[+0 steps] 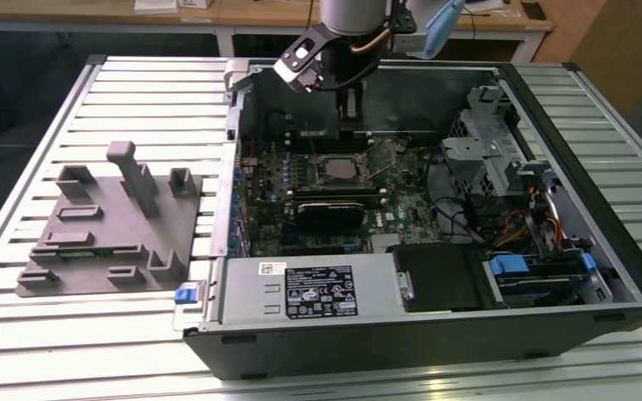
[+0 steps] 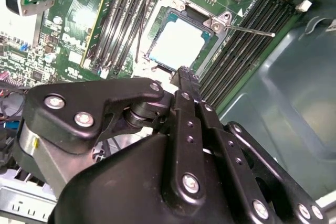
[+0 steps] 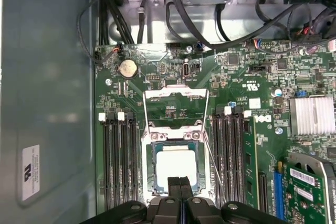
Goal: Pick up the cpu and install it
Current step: 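Close the cpu cover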
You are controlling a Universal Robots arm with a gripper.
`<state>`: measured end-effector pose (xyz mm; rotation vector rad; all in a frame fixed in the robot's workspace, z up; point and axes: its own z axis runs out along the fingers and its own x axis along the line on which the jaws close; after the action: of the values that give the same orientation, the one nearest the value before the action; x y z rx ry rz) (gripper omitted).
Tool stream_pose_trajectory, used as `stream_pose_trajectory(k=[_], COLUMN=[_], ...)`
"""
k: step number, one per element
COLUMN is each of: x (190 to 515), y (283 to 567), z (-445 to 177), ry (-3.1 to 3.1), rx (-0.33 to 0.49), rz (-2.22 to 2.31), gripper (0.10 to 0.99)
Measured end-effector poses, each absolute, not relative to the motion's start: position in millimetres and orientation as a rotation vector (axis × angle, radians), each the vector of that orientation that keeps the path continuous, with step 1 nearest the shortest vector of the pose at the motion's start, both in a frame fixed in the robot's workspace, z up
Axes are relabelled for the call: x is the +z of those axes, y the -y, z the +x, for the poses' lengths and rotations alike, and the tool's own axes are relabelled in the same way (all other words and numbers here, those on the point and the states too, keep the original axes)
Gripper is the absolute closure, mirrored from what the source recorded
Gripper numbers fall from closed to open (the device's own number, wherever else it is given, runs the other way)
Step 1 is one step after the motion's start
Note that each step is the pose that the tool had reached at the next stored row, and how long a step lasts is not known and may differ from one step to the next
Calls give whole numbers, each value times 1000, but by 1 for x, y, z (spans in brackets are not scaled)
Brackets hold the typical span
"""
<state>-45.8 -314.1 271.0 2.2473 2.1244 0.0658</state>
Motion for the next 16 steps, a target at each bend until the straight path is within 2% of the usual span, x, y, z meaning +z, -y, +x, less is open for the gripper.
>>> stream_pose_trajectory(k=[16], x=[289], y=[314], z=[-46], ry=[-2125], rx=[67], rz=[2248], gripper=[980])
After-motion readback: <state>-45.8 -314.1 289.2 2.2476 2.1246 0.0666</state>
